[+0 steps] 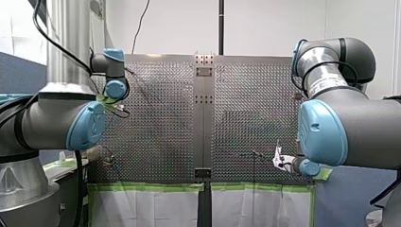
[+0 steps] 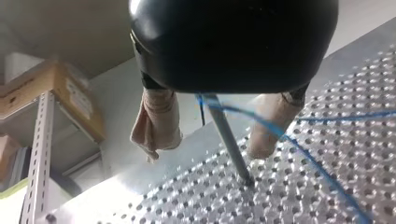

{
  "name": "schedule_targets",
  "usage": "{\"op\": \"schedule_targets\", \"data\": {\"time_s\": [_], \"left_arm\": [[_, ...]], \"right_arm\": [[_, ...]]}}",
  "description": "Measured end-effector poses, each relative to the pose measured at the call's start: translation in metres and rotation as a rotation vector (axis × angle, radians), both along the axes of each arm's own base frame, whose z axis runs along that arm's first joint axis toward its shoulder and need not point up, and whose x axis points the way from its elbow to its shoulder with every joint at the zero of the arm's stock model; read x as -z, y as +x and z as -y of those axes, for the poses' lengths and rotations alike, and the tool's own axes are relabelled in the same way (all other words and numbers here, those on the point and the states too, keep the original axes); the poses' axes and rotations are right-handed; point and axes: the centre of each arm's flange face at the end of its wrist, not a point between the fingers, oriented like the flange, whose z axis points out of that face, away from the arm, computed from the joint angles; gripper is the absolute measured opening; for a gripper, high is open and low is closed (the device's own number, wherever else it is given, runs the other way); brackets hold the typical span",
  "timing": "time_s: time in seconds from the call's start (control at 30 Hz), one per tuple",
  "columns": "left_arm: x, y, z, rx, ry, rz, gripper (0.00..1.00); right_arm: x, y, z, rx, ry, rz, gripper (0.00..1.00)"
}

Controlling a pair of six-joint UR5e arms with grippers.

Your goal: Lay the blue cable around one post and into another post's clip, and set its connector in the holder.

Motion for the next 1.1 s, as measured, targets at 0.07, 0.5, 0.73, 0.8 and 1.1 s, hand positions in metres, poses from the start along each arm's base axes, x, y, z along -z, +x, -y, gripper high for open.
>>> {"op": "schedule_targets", "data": {"time_s": [0.07, 0.5, 0.73, 0.8, 1.1], "left_arm": [[0.001, 0.008, -0.001, 0.002, -0.019, 0.003, 1.00], [0.013, 0.050, -0.015, -0.029, -0.079, -0.052, 1.00], [-0.003, 0.067, -0.024, -0.049, -0.076, -0.028, 1.00], [-0.010, 0.070, -0.025, -0.050, -0.075, -0.017, 1.00], [-0.035, 0.089, -0.030, -0.052, -0.068, 0.032, 1.00]], "right_arm": [[0.000, 0.001, 0.000, -0.001, -0.002, 0.000, 0.00], [-0.001, 0.002, 0.002, -0.003, -0.003, 0.000, 0.00], [-0.002, 0.005, 0.001, -0.007, -0.004, -0.001, 0.00], [-0.002, 0.006, 0.001, -0.009, -0.004, -0.001, 0.00], [-0.002, 0.006, 0.001, -0.009, -0.002, -0.001, 0.00]]}}
